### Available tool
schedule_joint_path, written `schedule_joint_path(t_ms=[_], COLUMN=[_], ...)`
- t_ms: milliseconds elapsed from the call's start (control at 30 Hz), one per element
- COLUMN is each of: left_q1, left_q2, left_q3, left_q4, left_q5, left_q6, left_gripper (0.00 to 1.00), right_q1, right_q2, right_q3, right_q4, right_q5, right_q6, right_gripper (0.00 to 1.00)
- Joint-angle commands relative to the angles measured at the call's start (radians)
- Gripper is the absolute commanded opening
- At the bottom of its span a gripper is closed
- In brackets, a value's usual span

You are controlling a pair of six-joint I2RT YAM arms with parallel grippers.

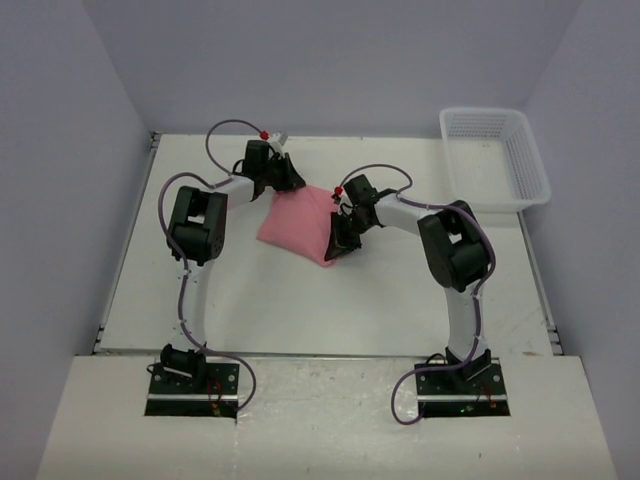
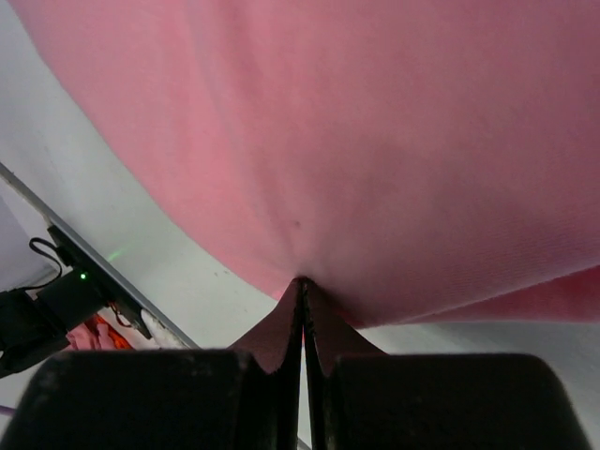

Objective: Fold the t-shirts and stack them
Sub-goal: Smooth out wrinkles on the folded tshirt

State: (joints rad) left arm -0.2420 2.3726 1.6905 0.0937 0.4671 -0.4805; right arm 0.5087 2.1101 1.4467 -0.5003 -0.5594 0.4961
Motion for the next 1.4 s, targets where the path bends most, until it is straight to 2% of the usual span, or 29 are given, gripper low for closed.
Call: schedule_joint_path(t_ms=[0, 233, 567, 633, 1033, 1133, 1367], left_q1=[0.015, 0.015, 0.020, 0.020, 0.018, 0.018, 0.018], left_q2=[0.023, -0.019, -0.078, -0.096, -0.328, -0.378, -0.464], left_q3=[0.034, -0.015, -0.103, -0.135, -0.508, -0.560, -0.577], left_q4=[0.055, 0.034, 0.025, 0.029, 0.041, 0.026, 0.009], left_q5=[0.041, 0.015, -0.022, -0.027, -0.153, -0.174, -0.219], left_q6=[-0.021, 0.014, 0.016, 0.011, -0.033, -0.017, 0.046], left_gripper=[0.00, 0.00, 0.00, 0.00, 0.00, 0.00, 0.00], right_q1=[0.001, 0.013, 0.027, 0.025, 0.025, 0.025, 0.025], right_q2=[-0.024, -0.073, -0.108, -0.119, -0.226, -0.236, -0.269], right_q3=[-0.054, -0.222, -0.381, -0.400, -0.465, -0.463, -0.471], right_q4=[0.048, 0.161, 0.229, 0.218, 0.163, 0.134, 0.141], right_q5=[0.013, 0.007, 0.049, 0.097, 0.318, 0.369, 0.362], right_q6=[0.027, 0.078, 0.136, 0.145, 0.283, 0.277, 0.156], right_gripper=[0.00, 0.00, 0.00, 0.00, 0.00, 0.00, 0.00])
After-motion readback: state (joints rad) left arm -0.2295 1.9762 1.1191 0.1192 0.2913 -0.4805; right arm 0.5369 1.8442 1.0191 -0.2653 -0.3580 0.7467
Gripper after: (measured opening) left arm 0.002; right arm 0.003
